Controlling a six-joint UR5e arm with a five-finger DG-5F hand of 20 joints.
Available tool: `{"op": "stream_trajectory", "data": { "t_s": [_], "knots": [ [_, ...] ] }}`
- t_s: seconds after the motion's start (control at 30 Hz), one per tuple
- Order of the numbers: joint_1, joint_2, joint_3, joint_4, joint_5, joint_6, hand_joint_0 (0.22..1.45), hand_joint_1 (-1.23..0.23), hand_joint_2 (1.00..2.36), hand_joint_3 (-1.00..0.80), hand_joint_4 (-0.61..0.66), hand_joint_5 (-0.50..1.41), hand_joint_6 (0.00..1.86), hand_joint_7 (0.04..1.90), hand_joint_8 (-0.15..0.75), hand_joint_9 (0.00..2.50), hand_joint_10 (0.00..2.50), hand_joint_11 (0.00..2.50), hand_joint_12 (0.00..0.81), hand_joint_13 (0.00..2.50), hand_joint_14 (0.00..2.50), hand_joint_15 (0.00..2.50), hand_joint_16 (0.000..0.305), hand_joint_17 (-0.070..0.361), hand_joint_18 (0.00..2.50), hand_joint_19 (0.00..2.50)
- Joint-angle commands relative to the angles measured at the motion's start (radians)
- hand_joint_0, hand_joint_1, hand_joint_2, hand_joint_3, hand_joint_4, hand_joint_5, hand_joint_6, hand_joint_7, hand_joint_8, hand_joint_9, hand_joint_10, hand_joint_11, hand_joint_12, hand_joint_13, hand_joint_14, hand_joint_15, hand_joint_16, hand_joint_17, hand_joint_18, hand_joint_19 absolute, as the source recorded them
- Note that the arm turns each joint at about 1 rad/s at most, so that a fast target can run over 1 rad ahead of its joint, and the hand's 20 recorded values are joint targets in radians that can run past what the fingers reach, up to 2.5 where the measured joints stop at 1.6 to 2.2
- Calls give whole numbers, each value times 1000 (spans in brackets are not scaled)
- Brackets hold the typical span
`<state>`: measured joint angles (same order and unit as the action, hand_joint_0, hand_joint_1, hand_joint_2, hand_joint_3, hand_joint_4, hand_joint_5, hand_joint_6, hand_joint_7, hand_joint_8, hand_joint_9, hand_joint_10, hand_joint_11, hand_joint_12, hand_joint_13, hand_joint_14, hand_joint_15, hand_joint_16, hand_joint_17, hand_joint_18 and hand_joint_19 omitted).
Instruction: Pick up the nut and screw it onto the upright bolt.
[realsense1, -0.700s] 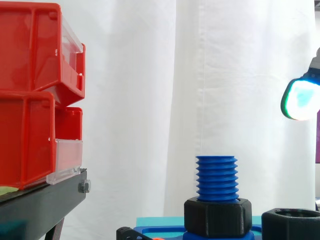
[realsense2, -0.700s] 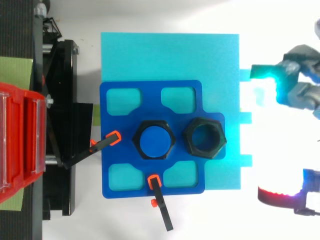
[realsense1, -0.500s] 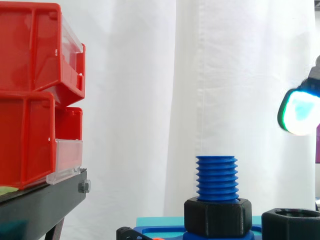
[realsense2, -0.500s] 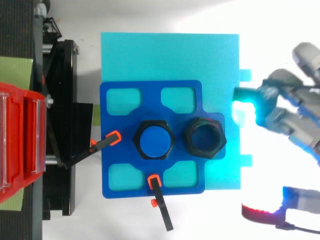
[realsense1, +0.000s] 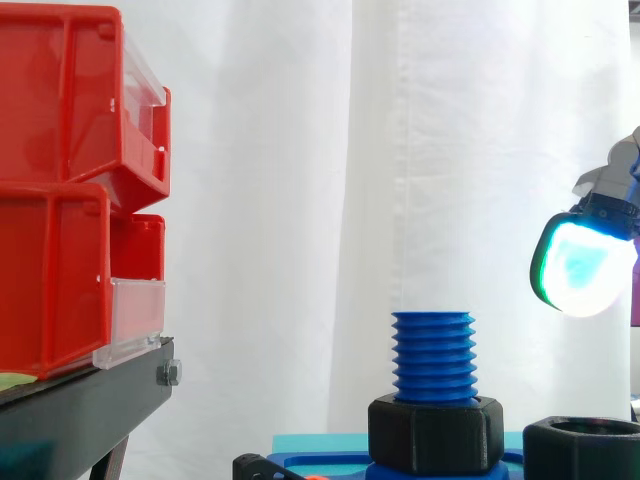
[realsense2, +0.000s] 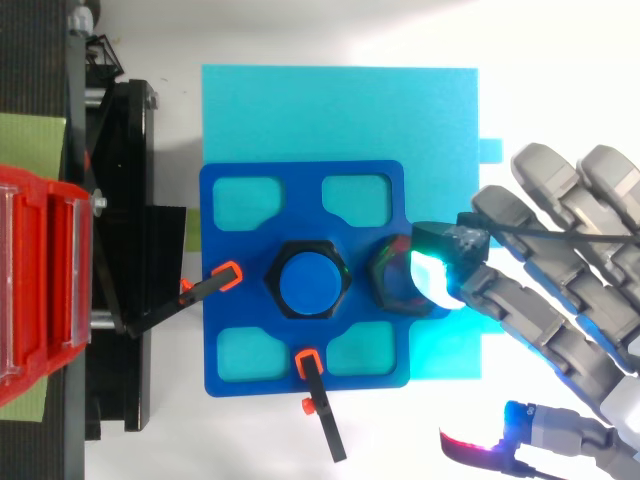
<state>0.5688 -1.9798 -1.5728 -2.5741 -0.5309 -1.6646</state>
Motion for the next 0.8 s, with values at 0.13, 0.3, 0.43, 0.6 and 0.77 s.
{"op": "stream_trajectory", "data": {
  "t_s": [0.13, 0.3, 0.43, 0.6, 0.77],
  "knots": [
    [-12, -13, 1, 3, -6, -26, 407, -682, 1000, -500, 209, -279, 502, 782, 278, 208, 0, 52, 399, 101, 0, 0, 50, 112, 0, 0],
    [-12, -41, 4, 6, 0, -6, 423, -634, 1000, -500, 210, -276, 502, 781, 282, 222, 0, 46, 394, 102, 0, 0, 49, 109, 0, 0],
    [-15, -56, 14, 20, 2, 14, 430, -609, 1000, -500, 208, -274, 502, 785, 281, 226, 0, 49, 392, 112, 0, 0, 48, 108, 0, 0],
    [-17, -54, 14, 19, 20, 11, 433, -590, 1000, -500, 213, -271, 502, 788, 282, 229, 0, 57, 391, 115, 0, 0, 48, 108, 0, 0],
    [-18, -56, 14, 32, 39, 5, 433, -600, 1000, -500, 220, -265, 502, 776, 290, 257, 0, 30, 394, 144, 0, 0, 48, 108, 0, 0]
  ]
}}
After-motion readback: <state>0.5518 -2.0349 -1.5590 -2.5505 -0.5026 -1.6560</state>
